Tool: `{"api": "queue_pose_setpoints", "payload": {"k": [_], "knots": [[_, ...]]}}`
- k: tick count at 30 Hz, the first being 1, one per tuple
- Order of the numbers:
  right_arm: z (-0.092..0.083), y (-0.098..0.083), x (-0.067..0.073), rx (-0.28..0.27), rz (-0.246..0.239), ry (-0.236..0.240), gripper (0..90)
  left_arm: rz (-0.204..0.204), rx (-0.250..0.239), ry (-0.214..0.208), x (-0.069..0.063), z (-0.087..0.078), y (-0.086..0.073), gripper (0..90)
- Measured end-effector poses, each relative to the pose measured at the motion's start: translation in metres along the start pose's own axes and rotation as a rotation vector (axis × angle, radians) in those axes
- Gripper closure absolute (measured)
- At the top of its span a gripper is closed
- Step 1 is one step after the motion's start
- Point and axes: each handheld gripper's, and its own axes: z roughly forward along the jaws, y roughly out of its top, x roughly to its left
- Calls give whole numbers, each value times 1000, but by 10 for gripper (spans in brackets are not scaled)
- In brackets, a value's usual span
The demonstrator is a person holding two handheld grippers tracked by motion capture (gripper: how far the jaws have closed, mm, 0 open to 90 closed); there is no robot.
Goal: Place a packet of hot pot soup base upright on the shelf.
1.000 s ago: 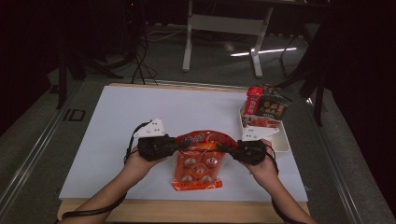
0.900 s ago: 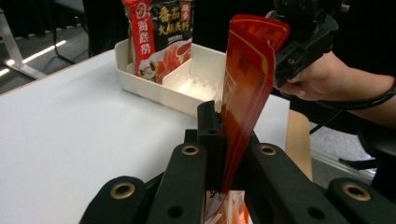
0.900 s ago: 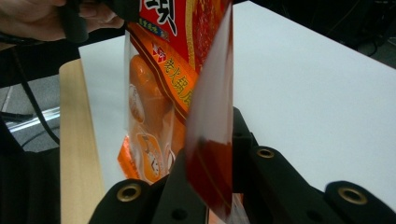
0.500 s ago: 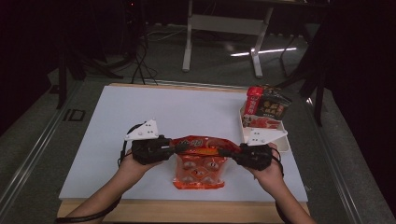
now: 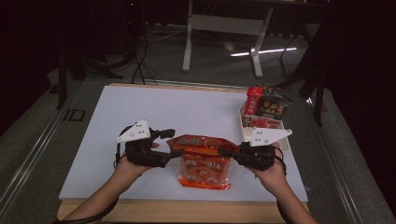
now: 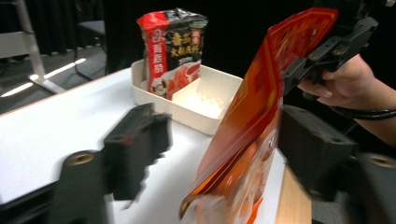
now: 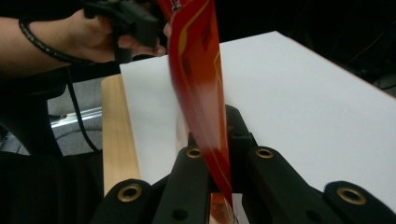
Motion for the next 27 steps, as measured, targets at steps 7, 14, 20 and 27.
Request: {"api": "queue_pose_setpoints", "payload": {"k": [7, 14, 20, 27], "knots": [[-9, 14, 0, -26, -16, -27, 900, -17, 37, 6, 2, -2, -8, 20], [-32, 30, -8, -96, -17, -81, 900, -36, 35, 27, 7, -7, -26, 14], [-57, 49, -19, -159, -17, -145, 900, -44, 50, 27, 8, -10, -43, 14], [-85, 61, -38, -198, 2, -228, 900, -64, 66, 38, 9, -13, -58, 14]]}}
